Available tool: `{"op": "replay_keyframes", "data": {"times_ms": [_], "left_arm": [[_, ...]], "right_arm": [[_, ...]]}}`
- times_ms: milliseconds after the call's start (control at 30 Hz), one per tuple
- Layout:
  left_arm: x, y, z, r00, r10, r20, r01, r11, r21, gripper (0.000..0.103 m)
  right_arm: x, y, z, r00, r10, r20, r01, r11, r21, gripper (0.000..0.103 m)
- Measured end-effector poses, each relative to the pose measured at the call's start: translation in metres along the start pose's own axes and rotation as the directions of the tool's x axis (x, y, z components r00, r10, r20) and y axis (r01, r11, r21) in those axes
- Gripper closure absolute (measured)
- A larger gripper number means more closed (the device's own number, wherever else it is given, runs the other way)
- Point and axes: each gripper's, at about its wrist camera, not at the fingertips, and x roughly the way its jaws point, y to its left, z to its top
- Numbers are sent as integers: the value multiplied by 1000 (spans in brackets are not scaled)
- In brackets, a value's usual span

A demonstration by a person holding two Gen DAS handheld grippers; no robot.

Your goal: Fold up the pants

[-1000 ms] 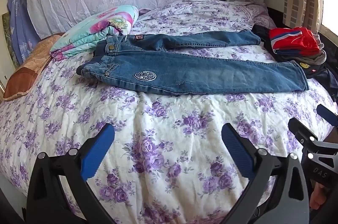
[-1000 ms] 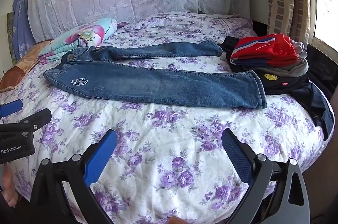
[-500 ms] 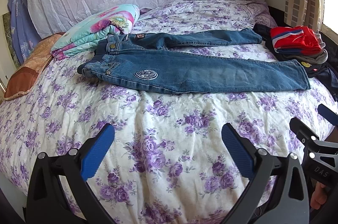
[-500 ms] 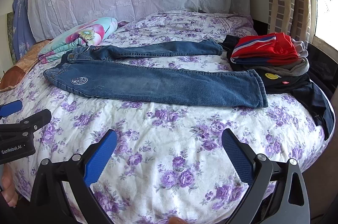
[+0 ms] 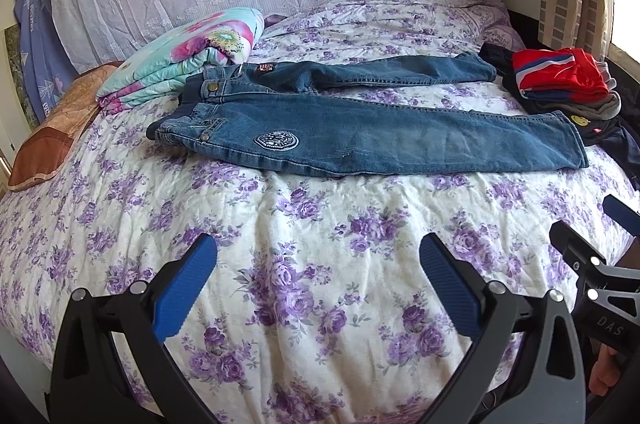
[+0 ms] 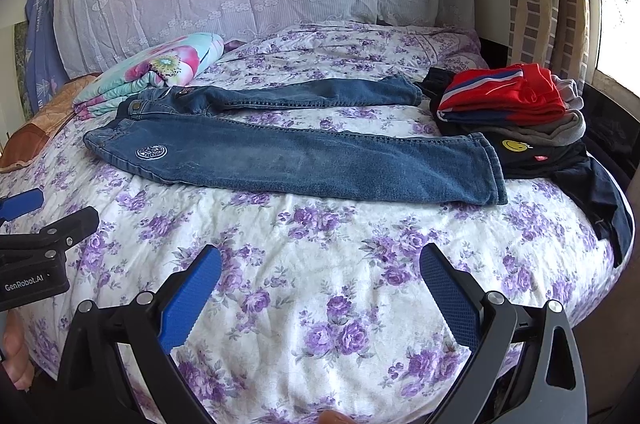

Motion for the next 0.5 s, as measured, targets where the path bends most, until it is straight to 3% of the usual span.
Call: {"op": "replay_keyframes", "data": {"times_ms": [500], "left_arm": [[0,0,0,1000,1,-1,-1,1000,-1,4]], "right_arm": [[1,0,0,1000,-1,-2,1,1000,-1,3]]}}
